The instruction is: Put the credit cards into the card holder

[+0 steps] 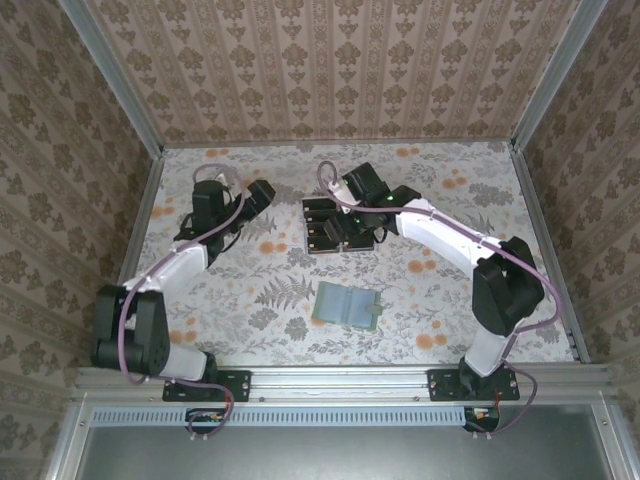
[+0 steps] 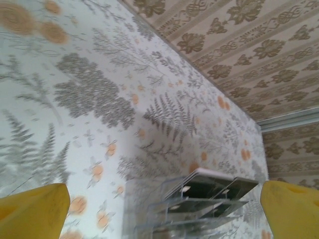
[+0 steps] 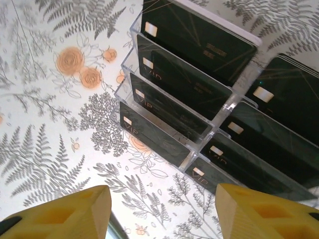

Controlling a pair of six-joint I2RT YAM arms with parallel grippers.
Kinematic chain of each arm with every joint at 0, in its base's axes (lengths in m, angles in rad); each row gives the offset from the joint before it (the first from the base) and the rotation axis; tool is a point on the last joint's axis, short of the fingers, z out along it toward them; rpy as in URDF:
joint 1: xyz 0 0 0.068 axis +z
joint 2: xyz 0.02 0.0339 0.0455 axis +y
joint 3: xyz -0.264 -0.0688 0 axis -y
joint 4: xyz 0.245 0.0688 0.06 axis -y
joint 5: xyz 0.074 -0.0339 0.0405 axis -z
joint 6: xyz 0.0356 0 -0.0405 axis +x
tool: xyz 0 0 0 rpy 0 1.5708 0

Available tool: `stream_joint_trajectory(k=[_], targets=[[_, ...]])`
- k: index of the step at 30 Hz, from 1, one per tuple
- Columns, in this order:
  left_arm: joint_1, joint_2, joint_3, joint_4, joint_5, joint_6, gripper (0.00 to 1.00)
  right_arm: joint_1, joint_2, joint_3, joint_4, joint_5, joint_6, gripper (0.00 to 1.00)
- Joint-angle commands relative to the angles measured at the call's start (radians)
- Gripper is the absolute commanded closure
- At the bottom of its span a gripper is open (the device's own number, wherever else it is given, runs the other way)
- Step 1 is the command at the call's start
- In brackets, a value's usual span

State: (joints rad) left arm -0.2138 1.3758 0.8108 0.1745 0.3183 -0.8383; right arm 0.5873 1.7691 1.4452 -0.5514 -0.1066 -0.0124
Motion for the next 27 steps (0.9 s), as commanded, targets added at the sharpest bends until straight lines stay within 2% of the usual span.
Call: stream_joint_trajectory(k=[1,11,27], targets=[[0.026,-0.103,-0.032,-0.222,-0.054,0.096,0.00,0.020,0.069,0.070,-0.082,-0.008,-0.182,0.45],[0.097,-0.247,-0.095,-0.308,-0.032,0.108,0.00,0.098,0.248,0.246,-0.169,0.104,-0.326,0.51],[0.129,-0.261,-0.124,-0.296,-0.007,0.108,0.00,0.141,0.375,0.333,-0.200,0.259,-0.395,0.53]])
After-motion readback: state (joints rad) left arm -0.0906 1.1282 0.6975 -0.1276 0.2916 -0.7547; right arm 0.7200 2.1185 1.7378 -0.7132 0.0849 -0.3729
